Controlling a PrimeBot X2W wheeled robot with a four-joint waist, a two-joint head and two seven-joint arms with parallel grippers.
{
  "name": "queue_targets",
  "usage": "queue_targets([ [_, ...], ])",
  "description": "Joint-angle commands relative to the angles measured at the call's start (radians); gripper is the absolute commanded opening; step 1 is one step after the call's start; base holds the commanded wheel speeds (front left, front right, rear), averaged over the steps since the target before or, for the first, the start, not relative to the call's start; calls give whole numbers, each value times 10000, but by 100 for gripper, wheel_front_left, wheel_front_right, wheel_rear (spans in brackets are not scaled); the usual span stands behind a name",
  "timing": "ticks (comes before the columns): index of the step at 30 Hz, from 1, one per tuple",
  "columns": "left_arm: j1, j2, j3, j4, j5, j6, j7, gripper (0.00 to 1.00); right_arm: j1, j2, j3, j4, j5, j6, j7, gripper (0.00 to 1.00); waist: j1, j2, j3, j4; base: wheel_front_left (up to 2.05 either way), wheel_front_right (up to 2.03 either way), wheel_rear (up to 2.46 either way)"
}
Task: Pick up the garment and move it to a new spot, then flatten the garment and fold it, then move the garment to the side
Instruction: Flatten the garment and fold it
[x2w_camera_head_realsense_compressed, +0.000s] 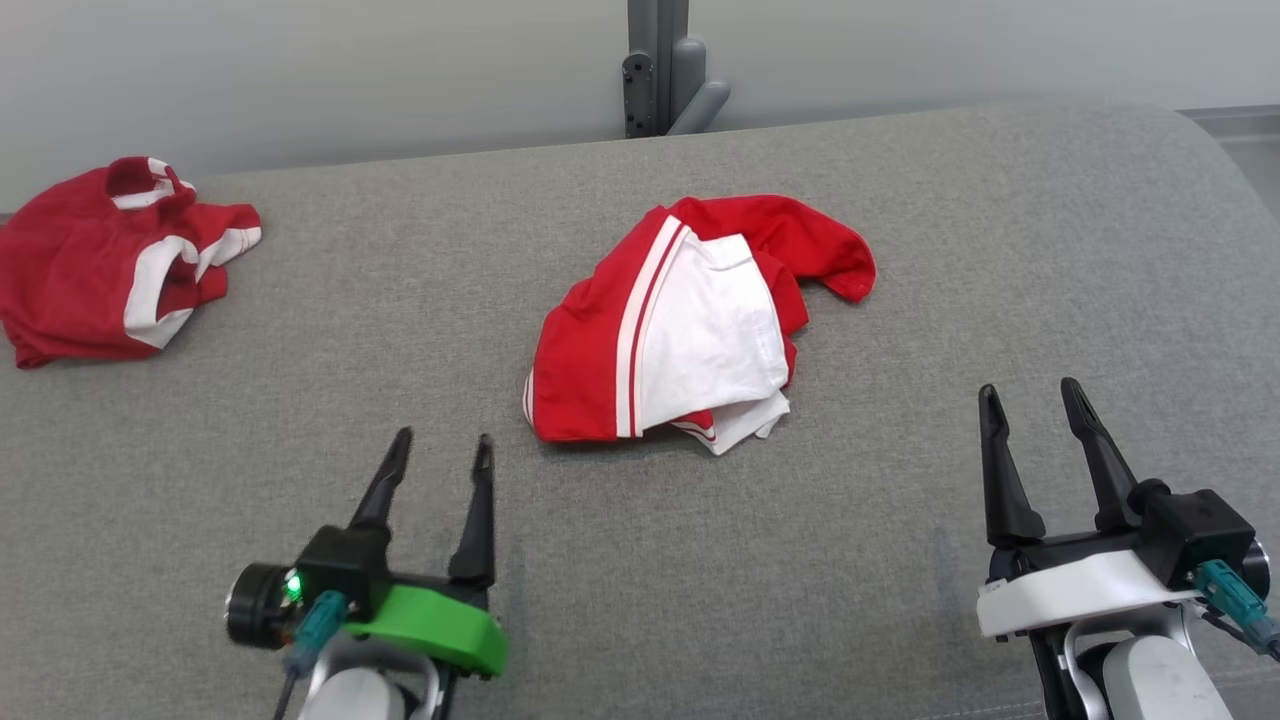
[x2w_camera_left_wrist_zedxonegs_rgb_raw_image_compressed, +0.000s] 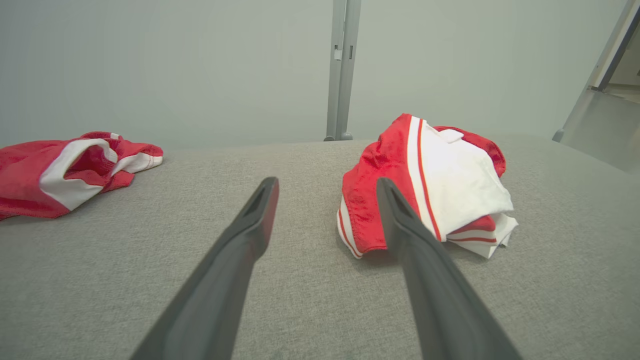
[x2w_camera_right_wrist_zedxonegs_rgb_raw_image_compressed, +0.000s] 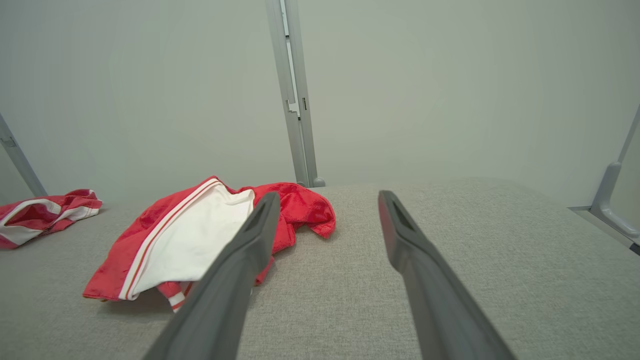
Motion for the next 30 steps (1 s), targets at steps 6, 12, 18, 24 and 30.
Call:
queue_targets([
  [6, -1328, 0, -1744, 816, 146, -195, 2, 100, -280, -27, 10, -56, 86, 1, -39, 100, 0, 57, 473, -402, 0, 0, 0],
  [12, -2693, 9, -3168, 1827, 226, -7, 0, 100, -555, -25, 40, -103, 151, 1, -37, 100, 0, 57, 1069, -990, 0, 0, 0],
  [18, -3812, 11, -4212, 2577, 950, 269, 0, 100, -795, -24, 18, -161, 227, 1, -37, 100, 0, 57, 1616, -1521, 0, 0, 0],
  [24, -4825, 33, -4940, 4267, 1981, 896, 0, 100, -1025, -25, 25, -178, 401, 1, -37, 100, 0, 57, 2029, -2008, 0, 0, 0],
  [30, -5422, 37, -5065, 5201, 2349, 1721, 1, 100, -1113, -24, -39, -164, 472, 1, -37, 100, 0, 57, 2185, -2162, 0, 0, 0],
])
